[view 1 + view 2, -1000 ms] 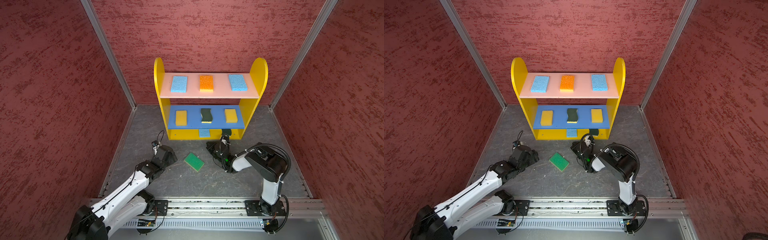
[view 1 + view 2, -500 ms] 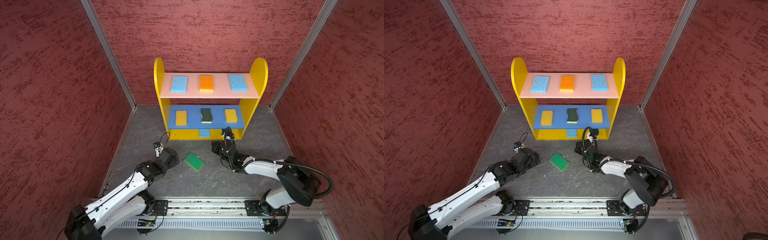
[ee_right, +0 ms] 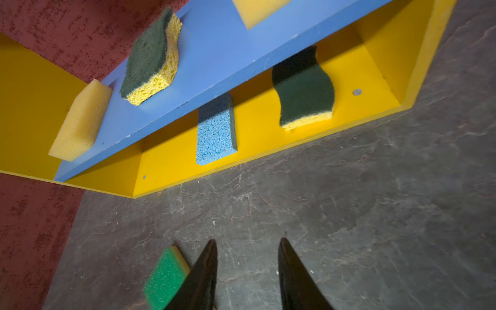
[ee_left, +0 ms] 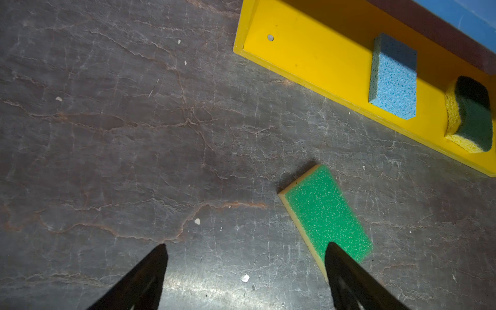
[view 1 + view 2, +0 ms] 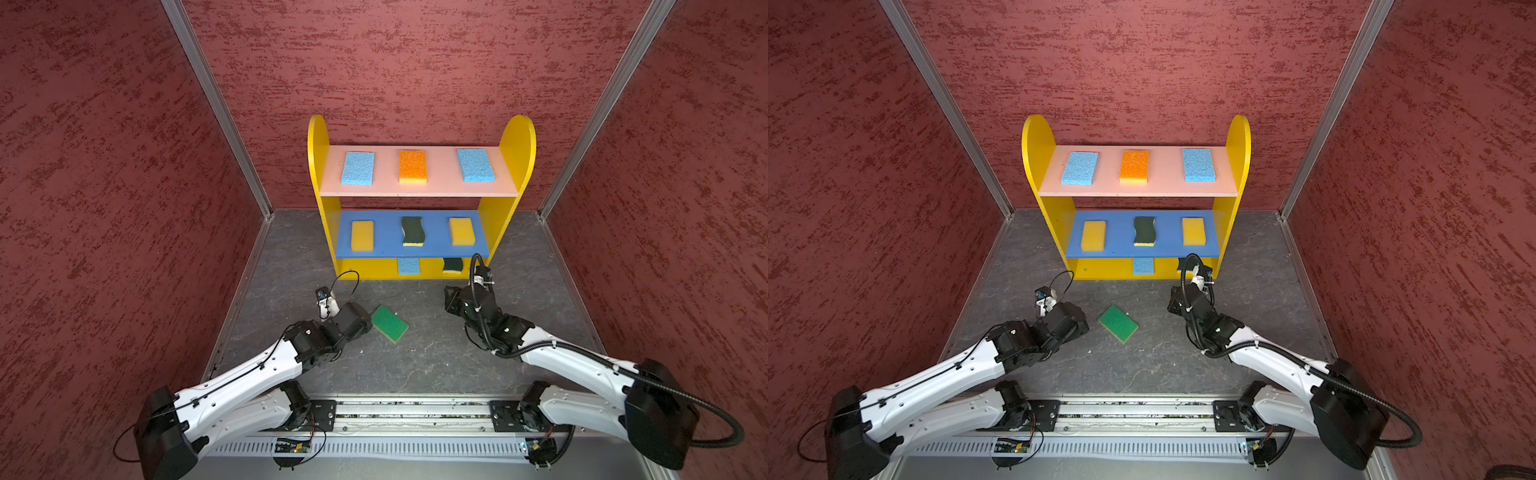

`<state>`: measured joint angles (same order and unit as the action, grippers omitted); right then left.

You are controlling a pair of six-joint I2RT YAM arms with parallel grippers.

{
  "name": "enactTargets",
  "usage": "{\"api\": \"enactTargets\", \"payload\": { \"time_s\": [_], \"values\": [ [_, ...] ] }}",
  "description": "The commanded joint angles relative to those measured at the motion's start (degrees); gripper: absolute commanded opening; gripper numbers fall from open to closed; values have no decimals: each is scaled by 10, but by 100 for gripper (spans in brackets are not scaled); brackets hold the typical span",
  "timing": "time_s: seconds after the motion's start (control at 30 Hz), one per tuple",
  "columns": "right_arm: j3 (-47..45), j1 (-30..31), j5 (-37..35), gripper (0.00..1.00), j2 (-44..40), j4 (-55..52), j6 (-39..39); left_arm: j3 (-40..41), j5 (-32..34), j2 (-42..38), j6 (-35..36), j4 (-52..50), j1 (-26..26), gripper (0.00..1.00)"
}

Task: Arrange cleaning sponges on a shelf
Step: Move the cleaning sponge to the shelf, then rotate the cleaning sponge at the center of the table.

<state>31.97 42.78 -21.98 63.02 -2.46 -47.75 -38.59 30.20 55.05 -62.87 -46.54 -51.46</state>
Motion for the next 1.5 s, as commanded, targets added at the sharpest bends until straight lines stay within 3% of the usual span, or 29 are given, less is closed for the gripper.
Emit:
{"api": "enactTargets", "payload": {
  "time_s": [0.0,0.27,0.4,0.93,1.47],
  "values": [
    [-14,-6,-28,48,-29,-47,7,-9,16,16,-55,-9,-17,93],
    [-36,-22,-50,66,-100,-114,4,-48,3,111,-110,-6,-51,97],
    [-53,-39,-50,73,-133,-131,5,-84,-35,168,-120,8,-55,99],
    [-68,-90,16,77,-157,-141,59,-149,-157,329,-168,103,-73,99],
    [-90,-106,27,80,-183,-119,65,-214,-211,425,-168,87,-55,99]
  ]
}}
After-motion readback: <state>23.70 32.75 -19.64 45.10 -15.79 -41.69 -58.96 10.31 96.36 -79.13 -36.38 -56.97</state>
